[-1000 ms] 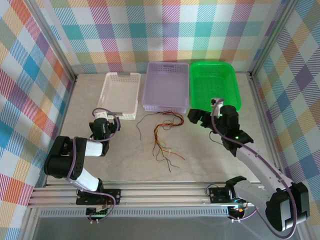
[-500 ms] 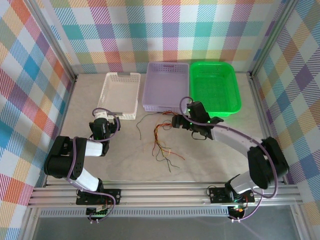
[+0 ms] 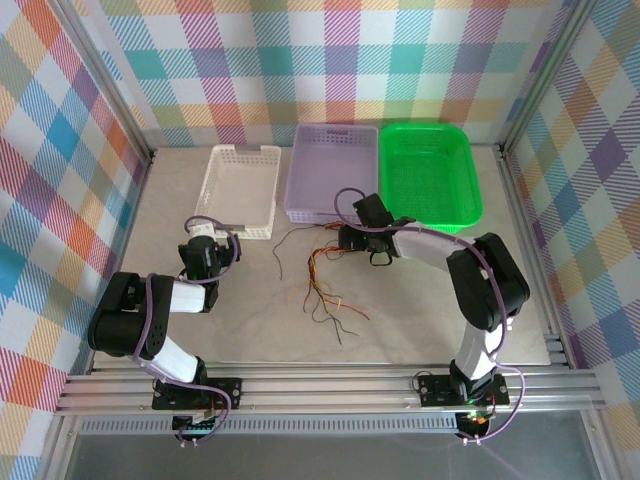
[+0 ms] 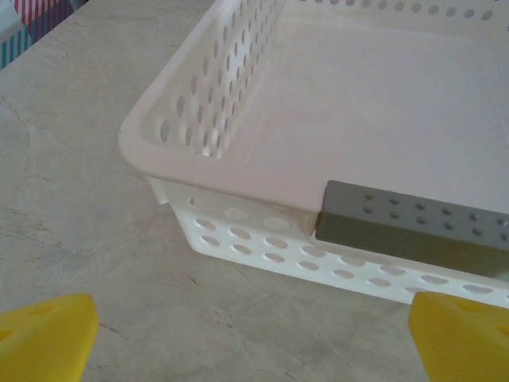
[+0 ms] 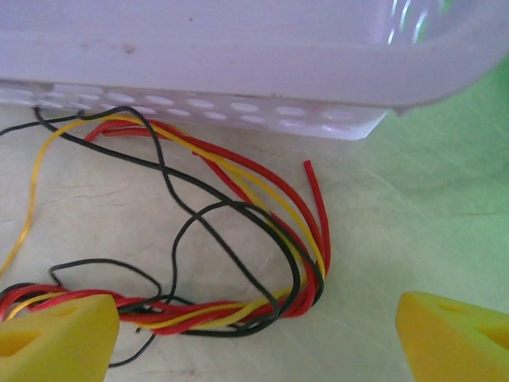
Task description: Untangle the cables
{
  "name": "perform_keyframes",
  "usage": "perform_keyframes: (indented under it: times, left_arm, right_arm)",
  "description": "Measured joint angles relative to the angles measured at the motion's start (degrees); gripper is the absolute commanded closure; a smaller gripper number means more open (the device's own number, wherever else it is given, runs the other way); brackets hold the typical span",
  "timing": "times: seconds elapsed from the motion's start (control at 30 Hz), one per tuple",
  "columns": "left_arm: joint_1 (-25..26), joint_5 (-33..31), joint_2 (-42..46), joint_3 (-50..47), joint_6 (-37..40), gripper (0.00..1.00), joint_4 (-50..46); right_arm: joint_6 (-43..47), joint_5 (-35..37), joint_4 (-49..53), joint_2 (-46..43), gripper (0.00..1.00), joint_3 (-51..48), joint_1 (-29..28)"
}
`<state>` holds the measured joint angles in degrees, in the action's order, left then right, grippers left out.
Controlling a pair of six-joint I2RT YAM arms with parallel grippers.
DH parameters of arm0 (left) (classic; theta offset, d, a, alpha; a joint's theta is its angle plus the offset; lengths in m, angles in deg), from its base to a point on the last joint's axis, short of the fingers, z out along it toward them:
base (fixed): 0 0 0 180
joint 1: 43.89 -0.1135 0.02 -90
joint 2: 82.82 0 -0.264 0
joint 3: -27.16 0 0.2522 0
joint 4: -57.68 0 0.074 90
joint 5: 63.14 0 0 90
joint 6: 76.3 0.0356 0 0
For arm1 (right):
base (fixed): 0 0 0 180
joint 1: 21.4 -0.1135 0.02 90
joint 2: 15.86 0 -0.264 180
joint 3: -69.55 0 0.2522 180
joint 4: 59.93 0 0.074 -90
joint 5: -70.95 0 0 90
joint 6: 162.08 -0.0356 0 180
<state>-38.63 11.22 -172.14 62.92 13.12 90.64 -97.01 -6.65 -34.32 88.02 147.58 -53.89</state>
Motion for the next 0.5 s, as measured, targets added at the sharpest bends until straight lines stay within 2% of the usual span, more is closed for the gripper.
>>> perform_keyframes:
  times: [0.23,0.5]
  left_arm:
    - [0.0,0.0,0.0,0.0,0.0,0.0,0.0]
    - [0.0,0.0,0.0,0.0,0.0,0.0,0.0]
  right_arm:
    - [2.2,0.7,-0.2,5.4,0.25,3.7,0.0]
    - [3.1,0.5,-0.4,7.9,0.52,4.4,0.3]
